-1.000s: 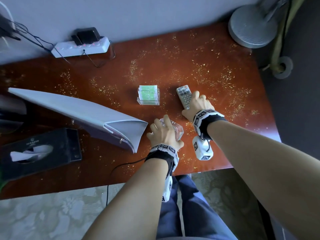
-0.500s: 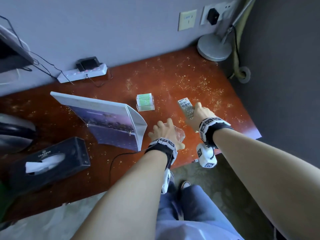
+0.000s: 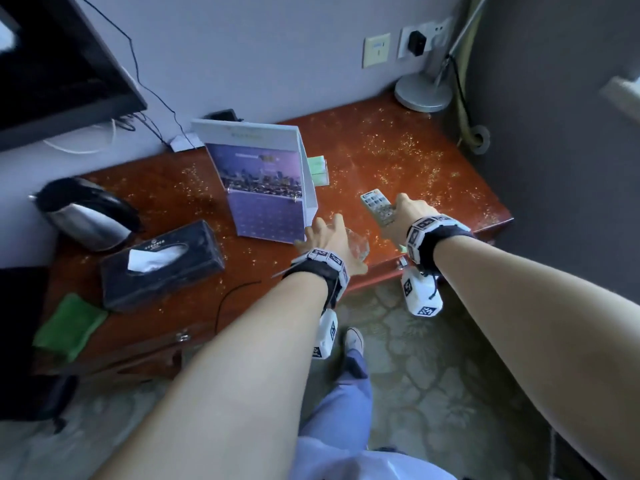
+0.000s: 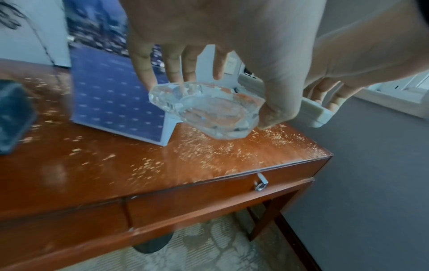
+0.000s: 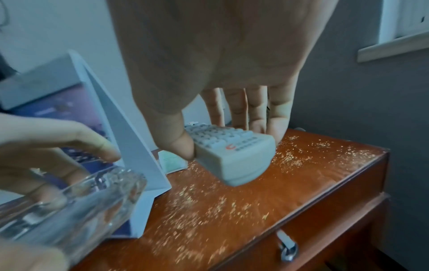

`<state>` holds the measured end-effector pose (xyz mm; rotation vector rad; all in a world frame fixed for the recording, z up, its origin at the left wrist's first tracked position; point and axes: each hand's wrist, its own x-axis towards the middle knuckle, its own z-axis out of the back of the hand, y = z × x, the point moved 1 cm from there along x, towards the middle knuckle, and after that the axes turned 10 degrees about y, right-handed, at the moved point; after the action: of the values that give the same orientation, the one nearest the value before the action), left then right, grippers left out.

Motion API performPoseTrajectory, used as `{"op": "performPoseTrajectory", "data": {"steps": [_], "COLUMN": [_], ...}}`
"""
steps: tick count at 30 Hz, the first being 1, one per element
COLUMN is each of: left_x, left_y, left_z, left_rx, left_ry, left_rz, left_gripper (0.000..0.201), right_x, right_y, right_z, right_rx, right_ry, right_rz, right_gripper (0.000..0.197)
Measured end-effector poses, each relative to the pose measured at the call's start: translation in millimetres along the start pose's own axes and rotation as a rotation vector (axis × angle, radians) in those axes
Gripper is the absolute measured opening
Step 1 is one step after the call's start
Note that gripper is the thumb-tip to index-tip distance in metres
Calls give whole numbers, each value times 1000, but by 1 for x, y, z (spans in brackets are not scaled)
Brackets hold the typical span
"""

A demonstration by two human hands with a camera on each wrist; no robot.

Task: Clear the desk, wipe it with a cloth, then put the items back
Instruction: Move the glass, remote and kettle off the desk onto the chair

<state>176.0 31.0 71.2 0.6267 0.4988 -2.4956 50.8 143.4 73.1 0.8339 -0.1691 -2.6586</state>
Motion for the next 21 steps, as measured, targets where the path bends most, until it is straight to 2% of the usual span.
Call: {"op": "performPoseTrajectory", "data": {"steps": [6,9,14,21], "left_x": [-76,-105,-140,-170], "left_y": [77,127,223,388], "left_z": [-6,1,19,43], "left_rx": [-53,-73,-82,-130], "left_ry": [-63,-87,-142,-213], "left_rz": [78,146,253,343], "left_gripper": [94,99,106,96], "right_x": [-65,-86,-111,-140], "right_y": [61,112,218,400], "right_z": [-31,-44,-74,-123], "right_rx": [-75,-107,-171,-220], "right_ry": [44,44,70,56], "right_rz": [91,180,320,467], "right_gripper": [57,51,46,48]}}
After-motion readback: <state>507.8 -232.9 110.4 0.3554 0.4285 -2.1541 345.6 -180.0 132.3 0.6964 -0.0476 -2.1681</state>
